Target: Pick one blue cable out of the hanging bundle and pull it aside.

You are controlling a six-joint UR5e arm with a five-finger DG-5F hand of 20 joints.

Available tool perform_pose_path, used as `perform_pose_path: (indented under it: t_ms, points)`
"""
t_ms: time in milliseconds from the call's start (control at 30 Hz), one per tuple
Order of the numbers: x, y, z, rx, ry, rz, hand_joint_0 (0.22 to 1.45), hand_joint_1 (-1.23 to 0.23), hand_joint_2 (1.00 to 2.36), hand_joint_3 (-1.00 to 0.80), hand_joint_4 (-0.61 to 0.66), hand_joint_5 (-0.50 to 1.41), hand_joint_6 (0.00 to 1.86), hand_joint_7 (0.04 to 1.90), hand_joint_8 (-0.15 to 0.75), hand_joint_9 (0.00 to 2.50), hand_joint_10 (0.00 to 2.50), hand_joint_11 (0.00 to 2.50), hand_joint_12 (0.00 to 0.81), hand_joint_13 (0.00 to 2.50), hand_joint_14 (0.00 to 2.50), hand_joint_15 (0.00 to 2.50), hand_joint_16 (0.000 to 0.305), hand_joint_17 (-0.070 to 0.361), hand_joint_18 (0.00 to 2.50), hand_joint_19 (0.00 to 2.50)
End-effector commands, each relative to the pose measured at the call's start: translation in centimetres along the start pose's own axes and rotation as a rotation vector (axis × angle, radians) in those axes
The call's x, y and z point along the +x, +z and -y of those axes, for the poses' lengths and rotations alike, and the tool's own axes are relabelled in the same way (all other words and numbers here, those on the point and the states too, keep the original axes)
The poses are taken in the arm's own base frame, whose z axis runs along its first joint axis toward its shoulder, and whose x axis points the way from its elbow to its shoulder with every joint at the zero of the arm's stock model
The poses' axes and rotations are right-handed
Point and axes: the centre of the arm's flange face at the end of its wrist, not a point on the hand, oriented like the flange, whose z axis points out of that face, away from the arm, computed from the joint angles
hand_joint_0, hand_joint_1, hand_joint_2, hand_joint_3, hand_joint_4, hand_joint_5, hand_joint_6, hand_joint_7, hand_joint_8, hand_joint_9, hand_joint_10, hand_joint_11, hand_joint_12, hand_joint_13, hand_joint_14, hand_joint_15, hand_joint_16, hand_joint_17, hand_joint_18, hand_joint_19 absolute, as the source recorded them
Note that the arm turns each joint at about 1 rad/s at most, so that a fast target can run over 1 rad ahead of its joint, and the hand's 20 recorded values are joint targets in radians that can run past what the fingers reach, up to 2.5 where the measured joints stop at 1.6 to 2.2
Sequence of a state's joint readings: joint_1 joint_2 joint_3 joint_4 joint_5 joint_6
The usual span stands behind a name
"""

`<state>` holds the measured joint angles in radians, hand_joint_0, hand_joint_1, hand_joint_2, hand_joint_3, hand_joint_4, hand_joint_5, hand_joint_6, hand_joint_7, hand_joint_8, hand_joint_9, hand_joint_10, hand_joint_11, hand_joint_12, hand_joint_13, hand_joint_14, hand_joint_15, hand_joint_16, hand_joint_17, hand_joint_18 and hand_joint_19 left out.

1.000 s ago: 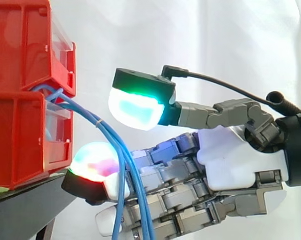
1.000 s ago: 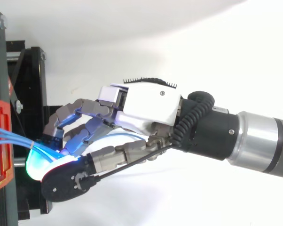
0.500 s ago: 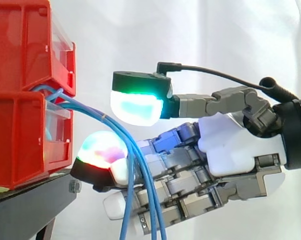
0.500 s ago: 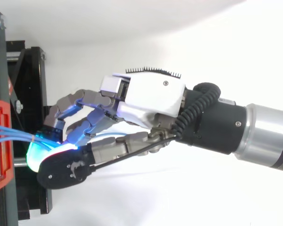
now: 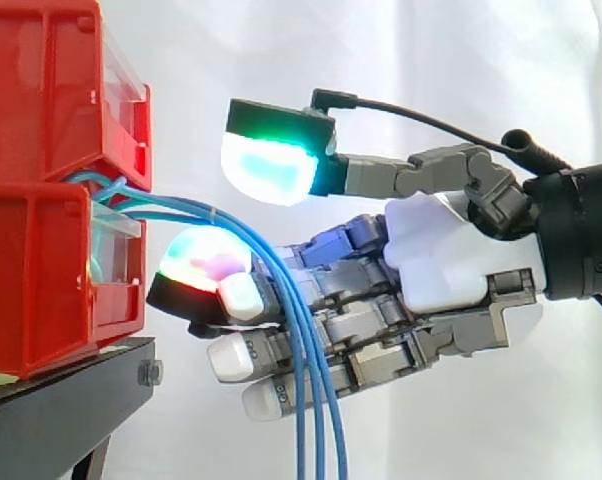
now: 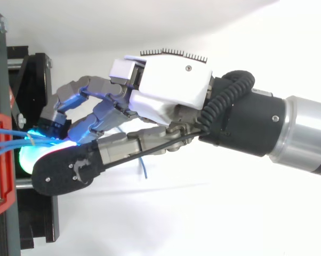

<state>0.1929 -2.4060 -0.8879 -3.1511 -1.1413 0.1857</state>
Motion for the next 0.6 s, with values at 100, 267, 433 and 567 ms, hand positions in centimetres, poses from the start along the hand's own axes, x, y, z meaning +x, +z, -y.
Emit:
perform_pose_path:
  t_ms: [100, 267, 433, 567]
  points:
    - [-0.9, 0.1, -0.2, 0.007, -0.003, 0.004, 0.60, -0.66, 1.01, -0.32, 0.15, -0.15, 0.86, 0.77, 0.287, 0.94, 0.02, 0.53, 0.319, 0.81, 0.02, 0.37, 0.035, 0.079, 0.49, 0.26]
    - [-1.5, 0.2, -0.2, 0.011, -0.003, 0.009, 0.60, -0.70, 1.02, -0.18, 0.11, -0.16, 0.93, 0.71, 0.294, 0.93, 0.02, 0.56, 0.324, 0.82, 0.01, 0.39, 0.036, 0.081, 0.51, 0.26]
    - [-2.1, 0.1, -0.9, 0.008, -0.006, 0.016, 0.63, -0.76, 1.02, -0.16, 0.06, -0.17, 0.95, 0.68, 0.290, 0.91, 0.02, 0.58, 0.326, 0.82, 0.02, 0.39, 0.037, 0.083, 0.52, 0.25]
    - [-2.3, -0.1, -1.3, 0.010, -0.019, 0.018, 0.67, -0.81, 1.02, -0.21, 0.06, -0.18, 0.96, 0.66, 0.277, 0.89, 0.02, 0.58, 0.317, 0.82, 0.02, 0.39, 0.036, 0.081, 0.53, 0.25]
